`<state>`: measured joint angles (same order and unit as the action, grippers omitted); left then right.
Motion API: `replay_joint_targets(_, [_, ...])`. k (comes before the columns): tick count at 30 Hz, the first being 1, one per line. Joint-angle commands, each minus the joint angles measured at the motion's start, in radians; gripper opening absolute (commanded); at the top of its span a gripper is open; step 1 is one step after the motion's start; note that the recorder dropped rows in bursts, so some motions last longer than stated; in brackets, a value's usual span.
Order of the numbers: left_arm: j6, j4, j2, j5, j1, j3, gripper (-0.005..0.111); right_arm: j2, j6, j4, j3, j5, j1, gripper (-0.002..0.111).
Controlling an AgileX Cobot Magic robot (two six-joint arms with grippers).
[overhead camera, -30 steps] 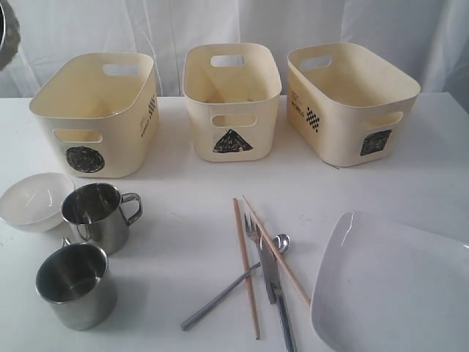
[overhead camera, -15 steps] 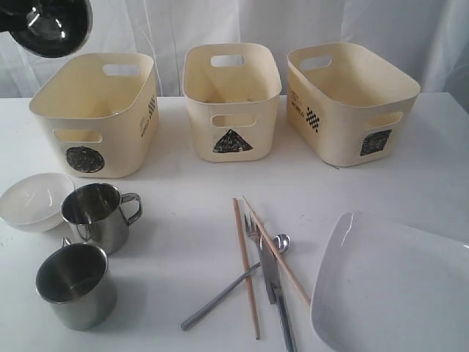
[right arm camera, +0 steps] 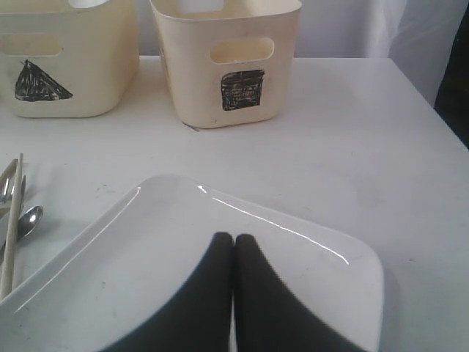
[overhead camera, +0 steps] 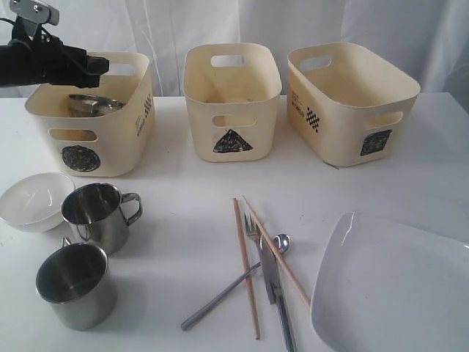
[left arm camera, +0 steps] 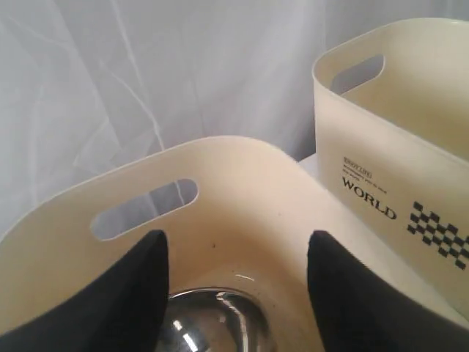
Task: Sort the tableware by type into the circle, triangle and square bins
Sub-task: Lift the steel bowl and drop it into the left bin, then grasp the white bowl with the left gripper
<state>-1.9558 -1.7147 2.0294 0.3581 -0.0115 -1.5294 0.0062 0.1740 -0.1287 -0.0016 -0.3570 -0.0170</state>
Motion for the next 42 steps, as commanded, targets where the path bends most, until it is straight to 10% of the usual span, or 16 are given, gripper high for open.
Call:
replay_joint_targets(1, [0.015, -0.028, -0.076, 0.045, 0.002, -0.006, 0.061, -0.006, 0.004, 0.000, 0.002, 0.006, -0.006, 0.000])
replay_joint_targets(14, [0.708, 0.507, -0.393, -0.059, -0.026, 0.057, 0.060, -0.006, 0.004, 0.000, 0.002, 0.006, -0.006, 0.000])
replay_joint_targets(21, [1.240, 1.194, -0.445, 0.177, -0.066, 0.116, 0.001, -0.006, 0.004, 0.000, 0.002, 0.006, -0.006, 0.000])
replay_joint_targets(27, [1.863, 1.692, -0.443, 0.336, -0.136, 0.227, 0.000, -0.006, 0.004, 0.000, 0.002, 0.006, -0.006, 0.000])
replay_joint_targets(37, [1.887, 1.644, -0.433, 0.274, -0.206, 0.464, 0.000, -0.006, 0.004, 0.000, 0.002, 0.006, -0.006, 0.000])
replay_joint_targets(42, [1.767, 1.453, -0.433, 0.180, -0.206, 0.500, 0.022, -0.006, 0.019, 0.000, 0.002, 0.006, -0.006, 0.000])
